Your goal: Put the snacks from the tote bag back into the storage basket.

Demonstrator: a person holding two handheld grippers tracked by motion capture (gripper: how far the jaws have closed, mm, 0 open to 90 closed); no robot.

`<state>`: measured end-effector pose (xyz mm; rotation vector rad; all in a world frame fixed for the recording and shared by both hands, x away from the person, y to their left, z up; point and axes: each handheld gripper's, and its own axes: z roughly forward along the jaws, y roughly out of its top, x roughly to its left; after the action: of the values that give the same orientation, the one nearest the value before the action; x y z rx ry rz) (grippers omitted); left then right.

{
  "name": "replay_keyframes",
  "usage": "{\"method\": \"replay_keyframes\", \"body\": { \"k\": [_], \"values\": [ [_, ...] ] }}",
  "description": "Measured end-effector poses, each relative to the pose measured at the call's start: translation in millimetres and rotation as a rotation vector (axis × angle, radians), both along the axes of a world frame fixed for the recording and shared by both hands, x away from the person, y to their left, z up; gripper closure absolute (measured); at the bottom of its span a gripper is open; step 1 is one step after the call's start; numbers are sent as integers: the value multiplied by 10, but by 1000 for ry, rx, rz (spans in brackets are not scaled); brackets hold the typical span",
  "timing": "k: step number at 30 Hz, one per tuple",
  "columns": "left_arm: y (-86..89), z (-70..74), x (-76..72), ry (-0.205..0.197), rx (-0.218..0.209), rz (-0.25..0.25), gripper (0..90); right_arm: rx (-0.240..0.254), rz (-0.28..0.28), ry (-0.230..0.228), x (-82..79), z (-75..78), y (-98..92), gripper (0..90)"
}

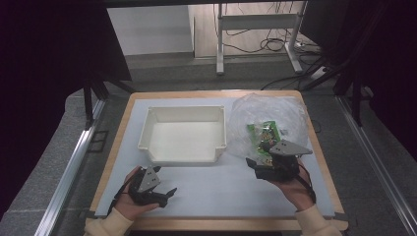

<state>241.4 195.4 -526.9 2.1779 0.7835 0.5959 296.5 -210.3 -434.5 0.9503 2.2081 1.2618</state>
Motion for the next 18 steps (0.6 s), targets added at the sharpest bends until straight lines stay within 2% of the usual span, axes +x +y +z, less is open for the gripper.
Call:
{"method": "replay_keyframes", "body": {
  "k": [11, 18],
  "values": [
    [-6, -1, -6, -2, 1, -1, 100, -3, -36, 14, 205, 85, -103, 257],
    [4, 4, -15, -5, -4, -1, 100, 23, -55, 14, 411, 180, -99, 251]
  ]
}}
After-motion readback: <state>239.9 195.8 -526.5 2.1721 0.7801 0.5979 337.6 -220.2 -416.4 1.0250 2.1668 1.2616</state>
